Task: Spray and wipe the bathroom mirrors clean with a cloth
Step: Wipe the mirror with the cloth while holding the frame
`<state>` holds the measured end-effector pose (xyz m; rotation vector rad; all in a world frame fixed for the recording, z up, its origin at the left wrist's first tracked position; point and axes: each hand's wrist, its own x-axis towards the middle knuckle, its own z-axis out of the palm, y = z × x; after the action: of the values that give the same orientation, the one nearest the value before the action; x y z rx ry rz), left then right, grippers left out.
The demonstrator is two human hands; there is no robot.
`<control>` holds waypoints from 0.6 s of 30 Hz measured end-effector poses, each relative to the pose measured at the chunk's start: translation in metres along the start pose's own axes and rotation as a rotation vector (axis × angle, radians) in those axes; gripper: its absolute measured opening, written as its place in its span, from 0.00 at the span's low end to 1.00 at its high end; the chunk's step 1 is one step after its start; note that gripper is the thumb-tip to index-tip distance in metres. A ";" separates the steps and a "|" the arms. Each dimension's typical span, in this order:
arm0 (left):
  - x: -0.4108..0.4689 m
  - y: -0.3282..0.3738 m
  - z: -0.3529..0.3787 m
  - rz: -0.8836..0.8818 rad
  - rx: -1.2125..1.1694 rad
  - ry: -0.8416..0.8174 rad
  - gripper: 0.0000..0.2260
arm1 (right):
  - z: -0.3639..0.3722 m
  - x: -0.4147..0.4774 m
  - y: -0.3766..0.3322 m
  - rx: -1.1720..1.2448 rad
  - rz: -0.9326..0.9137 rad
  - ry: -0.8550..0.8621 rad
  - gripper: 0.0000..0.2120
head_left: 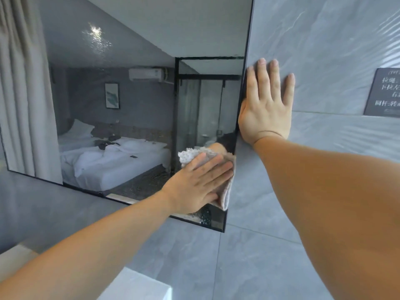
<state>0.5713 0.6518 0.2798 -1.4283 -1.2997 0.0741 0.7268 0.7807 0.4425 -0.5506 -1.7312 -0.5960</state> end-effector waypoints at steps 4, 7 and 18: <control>-0.038 0.037 0.027 0.078 -0.014 0.037 0.34 | -0.001 -0.001 0.000 -0.020 -0.009 -0.005 0.31; -0.055 0.046 0.036 0.063 -0.075 0.073 0.34 | 0.000 -0.001 0.002 -0.011 -0.007 0.002 0.31; -0.107 -0.015 0.061 -1.571 -0.610 0.146 0.35 | 0.006 -0.001 0.004 0.019 -0.023 0.049 0.31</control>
<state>0.4802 0.6123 0.2061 -0.4685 -2.0521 -1.5161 0.7251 0.7872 0.4410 -0.4997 -1.6972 -0.6037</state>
